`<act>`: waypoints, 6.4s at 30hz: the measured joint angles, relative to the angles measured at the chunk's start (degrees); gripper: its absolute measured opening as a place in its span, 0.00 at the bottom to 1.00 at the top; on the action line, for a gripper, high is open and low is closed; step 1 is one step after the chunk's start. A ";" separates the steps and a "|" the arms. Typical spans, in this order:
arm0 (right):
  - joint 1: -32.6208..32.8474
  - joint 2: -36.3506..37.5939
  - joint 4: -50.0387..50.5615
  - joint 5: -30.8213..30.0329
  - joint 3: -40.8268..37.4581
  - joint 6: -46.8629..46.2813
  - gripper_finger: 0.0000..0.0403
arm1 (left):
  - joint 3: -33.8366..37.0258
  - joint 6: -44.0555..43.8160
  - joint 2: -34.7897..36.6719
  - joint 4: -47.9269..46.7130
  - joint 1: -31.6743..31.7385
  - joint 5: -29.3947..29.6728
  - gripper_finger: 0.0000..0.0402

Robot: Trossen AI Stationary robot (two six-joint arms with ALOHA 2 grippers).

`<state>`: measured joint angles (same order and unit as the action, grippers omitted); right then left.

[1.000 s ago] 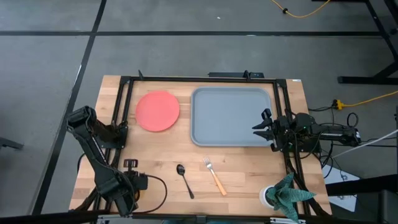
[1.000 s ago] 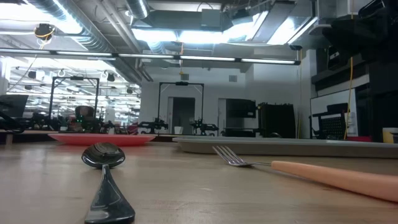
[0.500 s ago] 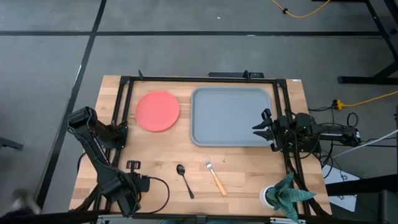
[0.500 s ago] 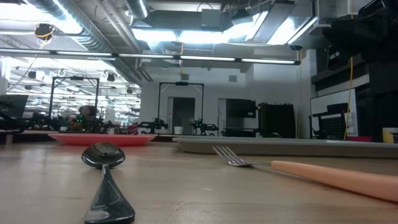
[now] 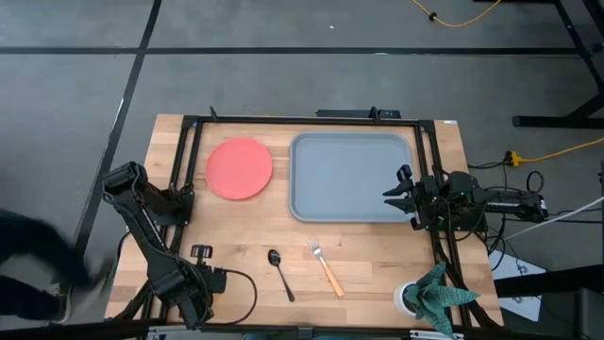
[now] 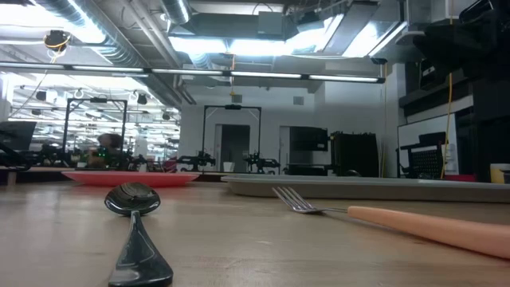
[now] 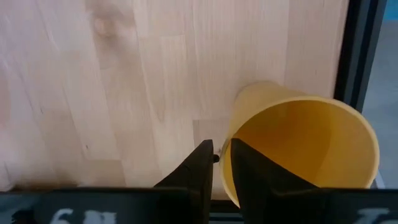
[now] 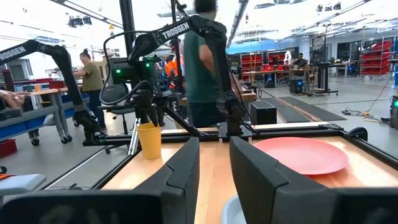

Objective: Pick and place plate/cup/fork/spoon on tray
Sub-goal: Put the yellow cup on the top left corner of the gray tray

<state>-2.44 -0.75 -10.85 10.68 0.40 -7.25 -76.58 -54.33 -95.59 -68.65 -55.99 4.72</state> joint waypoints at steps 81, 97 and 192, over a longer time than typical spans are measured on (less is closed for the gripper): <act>-0.01 0.00 0.04 -0.03 0.01 0.20 0.23 | -9.29 -48.37 0.00 -8.00 -9.73 4.68 0.32; 0.00 0.00 0.02 -0.04 0.00 0.04 0.23 | -2.67 -52.85 -0.31 -6.79 -7.49 -0.07 0.32; -0.01 0.00 -0.59 -0.08 0.01 -8.98 0.23 | -37.21 48.48 -28.75 17.36 83.56 -2.83 0.00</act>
<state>-2.46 -0.75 -11.44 10.60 0.41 -16.23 -113.79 -5.85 -124.34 -51.29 27.58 1.89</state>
